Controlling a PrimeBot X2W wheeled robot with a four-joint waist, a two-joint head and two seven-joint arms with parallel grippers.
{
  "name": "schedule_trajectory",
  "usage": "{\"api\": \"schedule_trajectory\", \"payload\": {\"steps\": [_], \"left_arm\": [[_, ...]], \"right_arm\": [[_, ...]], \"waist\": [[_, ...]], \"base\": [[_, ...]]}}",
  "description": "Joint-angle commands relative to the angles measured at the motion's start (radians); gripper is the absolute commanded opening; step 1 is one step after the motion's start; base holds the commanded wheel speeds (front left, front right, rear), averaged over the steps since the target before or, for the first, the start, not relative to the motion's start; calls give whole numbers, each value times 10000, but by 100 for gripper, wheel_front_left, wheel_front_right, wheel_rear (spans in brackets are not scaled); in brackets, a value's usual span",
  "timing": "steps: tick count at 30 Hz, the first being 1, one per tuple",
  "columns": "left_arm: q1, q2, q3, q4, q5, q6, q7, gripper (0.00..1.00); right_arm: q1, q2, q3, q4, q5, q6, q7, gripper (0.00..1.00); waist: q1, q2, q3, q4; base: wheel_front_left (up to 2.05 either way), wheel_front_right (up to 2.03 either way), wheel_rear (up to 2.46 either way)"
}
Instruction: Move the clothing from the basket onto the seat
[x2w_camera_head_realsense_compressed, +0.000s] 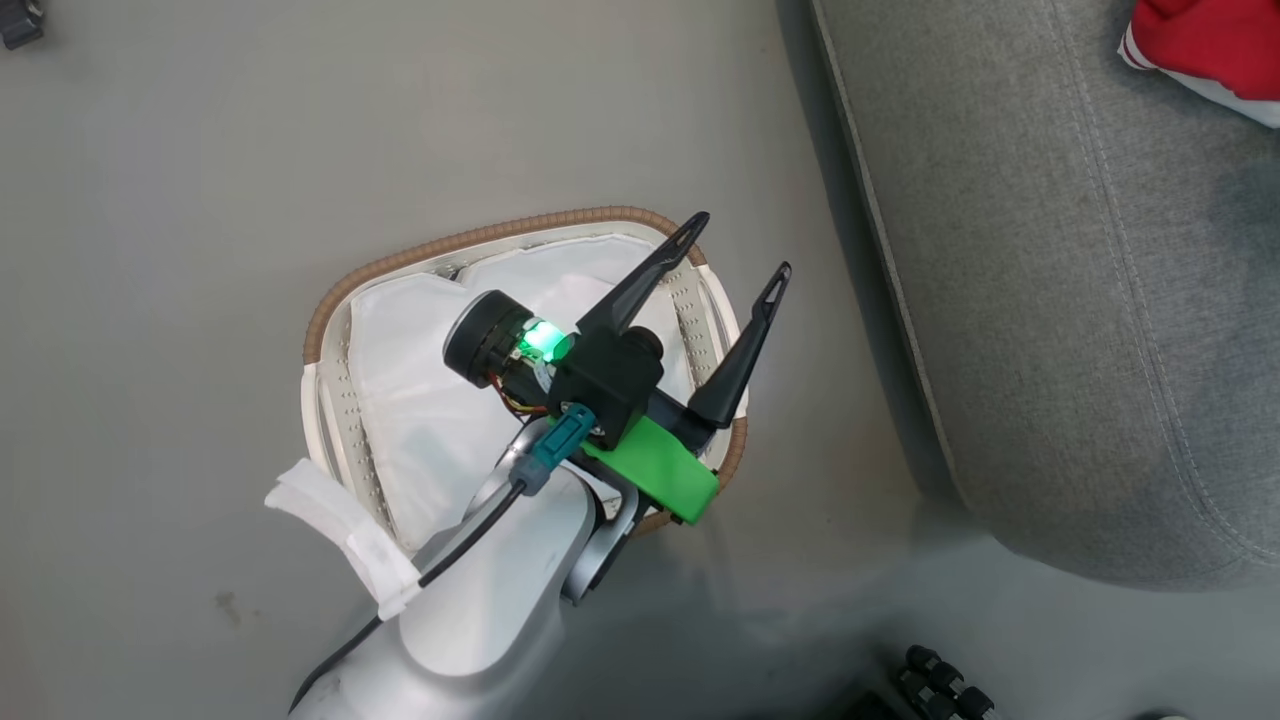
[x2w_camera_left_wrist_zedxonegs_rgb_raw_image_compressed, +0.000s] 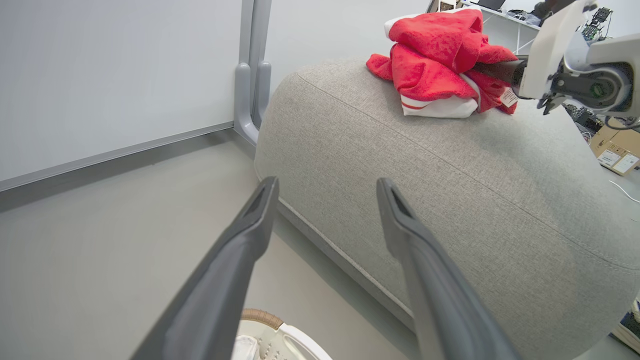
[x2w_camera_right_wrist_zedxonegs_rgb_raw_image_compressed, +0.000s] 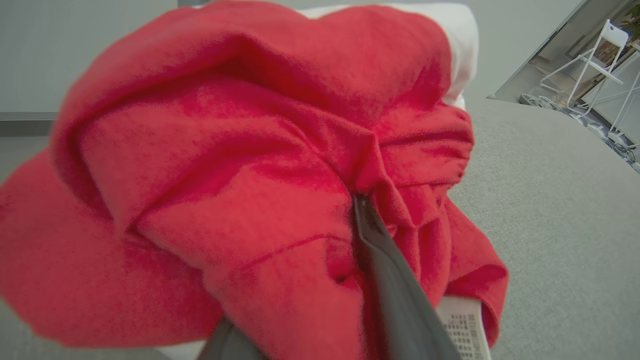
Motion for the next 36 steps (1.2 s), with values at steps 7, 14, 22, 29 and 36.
{"api": "schedule_trajectory", "payload": {"steps": [7, 14, 22, 29, 36], "left_arm": [[542, 40, 432, 47, -249, -10, -5, 100], [1311, 43, 1026, 182, -198, -63, -5, 100], [2306, 43, 2091, 290, 133, 156, -4, 100], [3118, 41, 3296, 314, 452, 355, -4, 100], [3922, 41, 4639, 278, 688, 614, -4, 100]], "right_arm": [[1834, 548, -459, -623, -366, -14, 1, 100], [3502, 1016, -317, -1348, -268, -14, -1, 100], [4915, 1710, 756, -2718, 210, -14, 0, 100], [5462, 2352, 1693, -4078, 570, -14, 1, 100], [5765, 3054, 2042, -4852, 507, -14, 1, 100]], "waist": [[-1, 0, -896, -281], [-1, 0, -2028, -204], [-1, 0, -3145, 290], [-1, 0, -3861, 925], [-1, 0, -4363, 1370]], "base": [[0, 0, 0], [0, 0, 0], [0, 0, 0], [0, 0, 0], [0, 0, 0]]}}
